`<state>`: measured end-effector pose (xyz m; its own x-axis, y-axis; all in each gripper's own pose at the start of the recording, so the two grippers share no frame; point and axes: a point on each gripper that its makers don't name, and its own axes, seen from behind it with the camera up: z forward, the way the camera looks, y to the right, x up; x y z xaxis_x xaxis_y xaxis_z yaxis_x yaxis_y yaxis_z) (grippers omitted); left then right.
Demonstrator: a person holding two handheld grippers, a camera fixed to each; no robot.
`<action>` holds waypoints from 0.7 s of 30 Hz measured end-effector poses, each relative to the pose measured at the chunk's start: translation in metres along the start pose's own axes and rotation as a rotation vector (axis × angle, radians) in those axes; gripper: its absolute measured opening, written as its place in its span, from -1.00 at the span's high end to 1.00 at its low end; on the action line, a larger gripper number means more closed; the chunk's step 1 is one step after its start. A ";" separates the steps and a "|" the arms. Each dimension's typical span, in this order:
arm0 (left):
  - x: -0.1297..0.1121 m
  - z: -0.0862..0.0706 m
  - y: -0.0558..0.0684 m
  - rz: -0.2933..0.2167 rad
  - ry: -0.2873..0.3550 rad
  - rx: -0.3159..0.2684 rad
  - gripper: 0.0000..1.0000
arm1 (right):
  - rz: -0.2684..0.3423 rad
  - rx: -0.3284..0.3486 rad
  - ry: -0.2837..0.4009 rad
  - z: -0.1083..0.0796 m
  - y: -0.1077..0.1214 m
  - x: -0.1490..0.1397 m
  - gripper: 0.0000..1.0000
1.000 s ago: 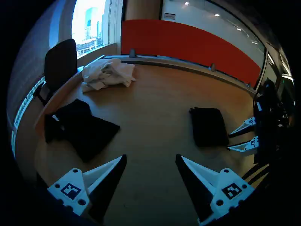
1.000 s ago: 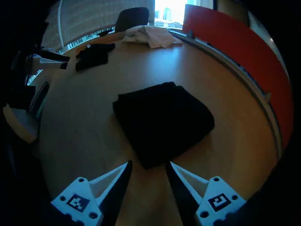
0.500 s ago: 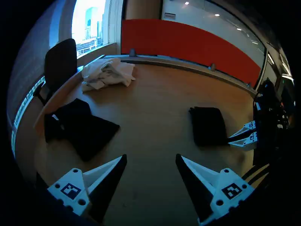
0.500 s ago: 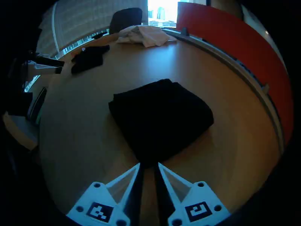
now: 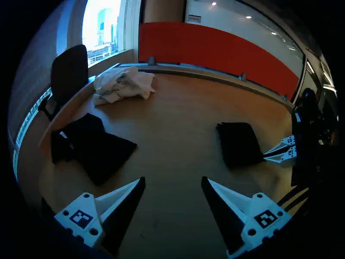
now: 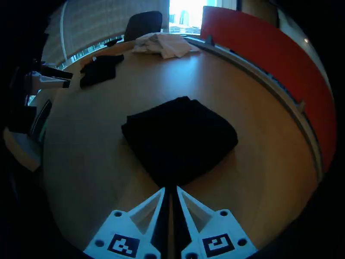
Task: Fold towel
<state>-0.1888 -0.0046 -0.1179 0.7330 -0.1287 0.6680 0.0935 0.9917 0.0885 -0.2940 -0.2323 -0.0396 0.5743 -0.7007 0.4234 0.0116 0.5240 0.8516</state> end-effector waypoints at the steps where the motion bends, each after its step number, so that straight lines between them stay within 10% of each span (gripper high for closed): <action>1: 0.000 0.000 0.000 0.000 0.001 0.000 -0.93 | -0.002 -0.001 0.005 -0.002 0.001 0.003 0.89; 21: 0.016 -0.007 -0.001 0.007 0.035 0.001 -0.93 | -0.071 -0.061 0.199 -0.059 0.029 0.117 0.89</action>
<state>-0.1719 -0.0075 -0.1125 0.7565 -0.1221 0.6425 0.0881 0.9925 0.0849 -0.1785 -0.2705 0.0166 0.7203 -0.6307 0.2889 0.1038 0.5098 0.8540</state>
